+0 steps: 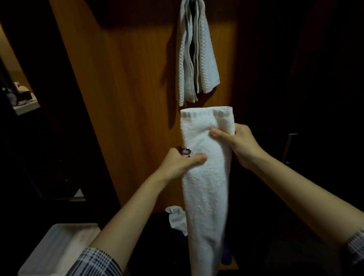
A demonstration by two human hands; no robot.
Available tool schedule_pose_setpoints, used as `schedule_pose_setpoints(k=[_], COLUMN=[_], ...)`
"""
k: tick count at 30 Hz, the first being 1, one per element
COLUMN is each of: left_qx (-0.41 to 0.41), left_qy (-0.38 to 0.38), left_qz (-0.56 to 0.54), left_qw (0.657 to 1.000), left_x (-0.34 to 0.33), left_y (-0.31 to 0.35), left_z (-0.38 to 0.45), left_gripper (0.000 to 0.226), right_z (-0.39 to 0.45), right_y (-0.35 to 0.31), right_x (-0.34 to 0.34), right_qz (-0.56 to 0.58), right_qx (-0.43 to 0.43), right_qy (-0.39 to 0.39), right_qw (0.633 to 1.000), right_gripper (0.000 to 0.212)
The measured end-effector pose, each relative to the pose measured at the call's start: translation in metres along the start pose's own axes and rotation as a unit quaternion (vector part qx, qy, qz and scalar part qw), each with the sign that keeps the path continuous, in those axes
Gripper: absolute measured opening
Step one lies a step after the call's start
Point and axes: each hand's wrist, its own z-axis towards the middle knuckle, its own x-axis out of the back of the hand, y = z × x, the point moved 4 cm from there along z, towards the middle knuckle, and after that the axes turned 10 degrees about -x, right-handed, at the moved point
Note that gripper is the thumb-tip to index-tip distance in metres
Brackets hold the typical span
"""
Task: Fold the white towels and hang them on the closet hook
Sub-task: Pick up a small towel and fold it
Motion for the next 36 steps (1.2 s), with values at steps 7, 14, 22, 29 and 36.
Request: schedule_pose_setpoints(k=[7, 14, 22, 29, 36], left_qx=[0.074, 0.120, 0.101, 0.167, 0.101], left_qy=[-0.054, -0.089, 0.006, 0.144, 0.179], left_qz=[-0.118, -0.210, -0.246, -0.237, -0.372], left_qw=[0.989, 0.966, 0.964, 0.946, 0.905], left_x=[-0.015, -0.032, -0.031, -0.002, 0.010], left_y=[-0.015, -0.015, 0.004, 0.021, 0.029], left_z=[-0.014, -0.017, 0.003, 0.020, 0.012], left_gripper=[0.085, 0.023, 0.033, 0.043, 0.053], right_z=[0.001, 0.015, 0.005, -0.035, -0.023], right_y=[-0.013, -0.046, 0.004, 0.066, 0.058], right_x=[-0.004, 0.009, 0.007, -0.003, 0.002], right_qz=[0.046, 0.078, 0.108, 0.066, -0.003], right_qx=[-0.016, -0.048, -0.234, -0.224, -0.133], right_qy=[0.009, 0.039, -0.081, -0.157, -0.017], right_qw=[0.999, 0.995, 0.963, 0.960, 0.991], right_gripper=[0.020, 0.038, 0.052, 0.053, 0.018])
